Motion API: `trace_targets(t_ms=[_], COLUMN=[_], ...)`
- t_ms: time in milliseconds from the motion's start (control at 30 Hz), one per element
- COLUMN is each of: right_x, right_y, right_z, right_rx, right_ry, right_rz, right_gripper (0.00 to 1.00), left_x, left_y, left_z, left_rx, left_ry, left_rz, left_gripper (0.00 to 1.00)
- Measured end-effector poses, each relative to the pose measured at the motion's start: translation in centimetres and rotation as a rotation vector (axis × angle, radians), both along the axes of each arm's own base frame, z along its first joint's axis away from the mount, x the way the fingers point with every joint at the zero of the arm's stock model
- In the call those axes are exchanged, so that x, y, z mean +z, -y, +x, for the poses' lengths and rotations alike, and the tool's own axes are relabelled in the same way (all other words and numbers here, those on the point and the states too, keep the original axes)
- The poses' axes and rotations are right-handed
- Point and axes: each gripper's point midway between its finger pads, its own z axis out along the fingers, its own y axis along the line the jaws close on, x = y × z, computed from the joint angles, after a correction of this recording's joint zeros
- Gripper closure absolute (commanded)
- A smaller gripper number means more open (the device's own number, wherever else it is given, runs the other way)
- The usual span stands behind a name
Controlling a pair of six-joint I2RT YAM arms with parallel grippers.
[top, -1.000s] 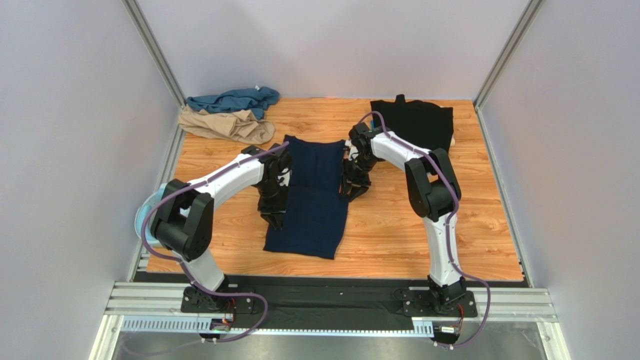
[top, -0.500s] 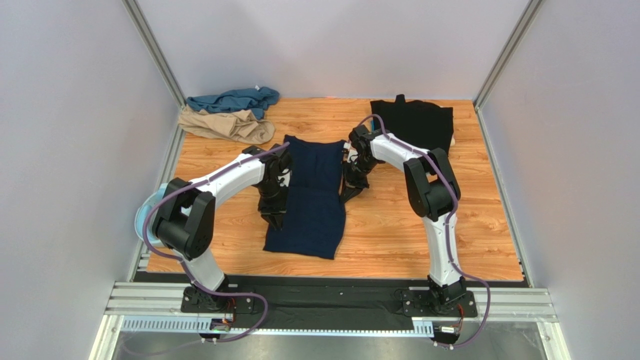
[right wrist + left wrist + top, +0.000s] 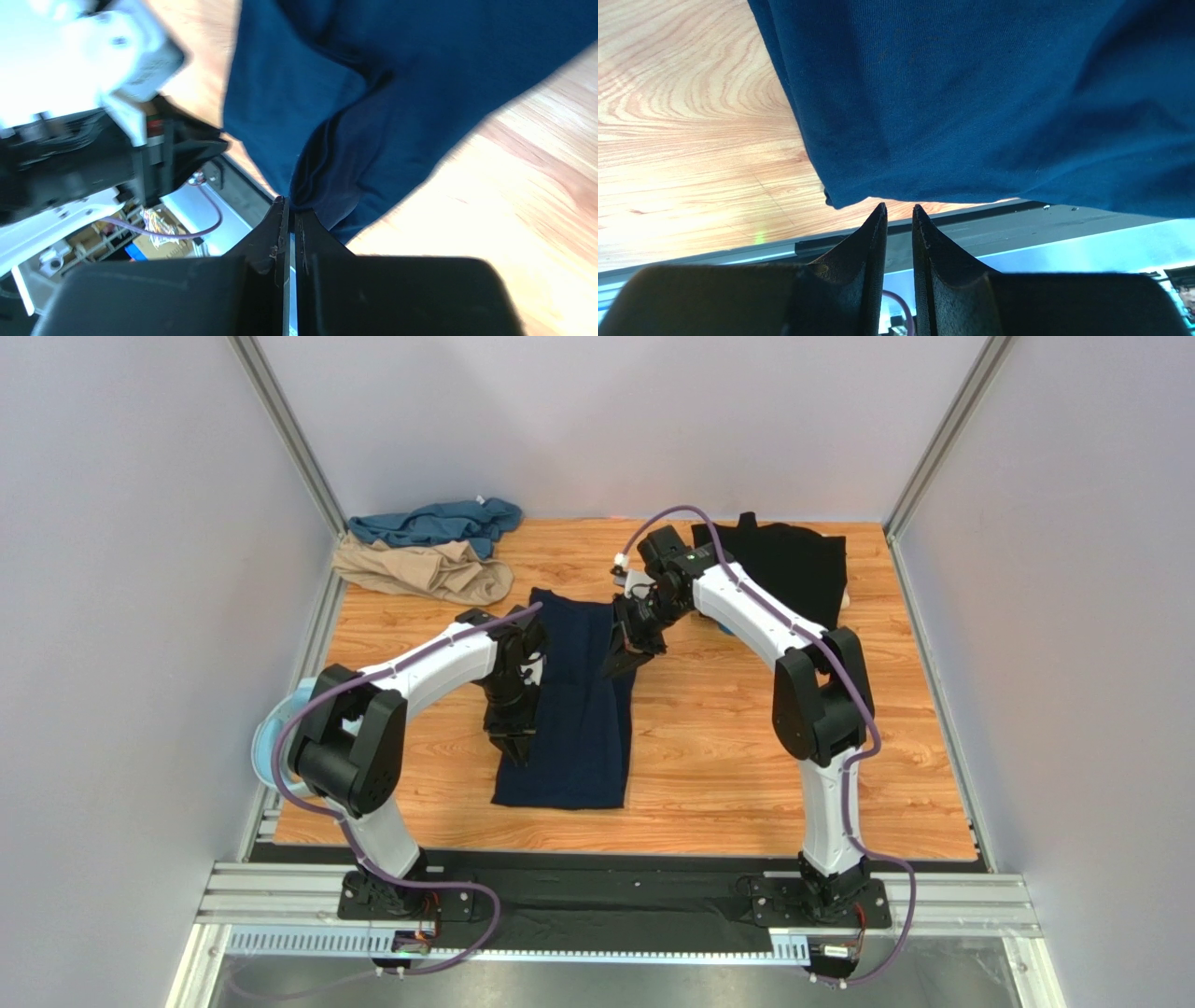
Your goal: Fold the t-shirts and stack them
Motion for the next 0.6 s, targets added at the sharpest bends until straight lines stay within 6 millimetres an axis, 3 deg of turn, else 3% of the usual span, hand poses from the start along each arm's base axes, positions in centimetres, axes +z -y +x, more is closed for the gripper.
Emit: trace_targets(t_ms=[133, 267, 400, 600], right_x=[1.3, 0.2, -3.1, -9.0], right_y=[-1.1, -1.6, -1.0, 1.3], right_z=[0.7, 1.4, 1.6, 0.3], right_rx=[0.031, 0.037, 0.026, -0.007], right_ry=[0.026, 0.029, -0.018, -0.126], right_rz=[0.065, 0.087, 0.059, -0.063], right_gripper=[1.00, 1.00, 1.00, 1.00], left_x=[0.0, 0.0, -0.1, -0.3], left_y=[0.0, 0.0, 0.0, -0.3], left_z=[0.0, 0.0, -0.1, -0.5], left_rx=[0.001, 0.001, 0.001, 0.001], left_ry=[0.001, 0.000, -0.003, -0.016], left_rz=[0.000, 0.000, 0.002, 0.009], left_gripper=[0.74, 0.74, 0.75, 0.75])
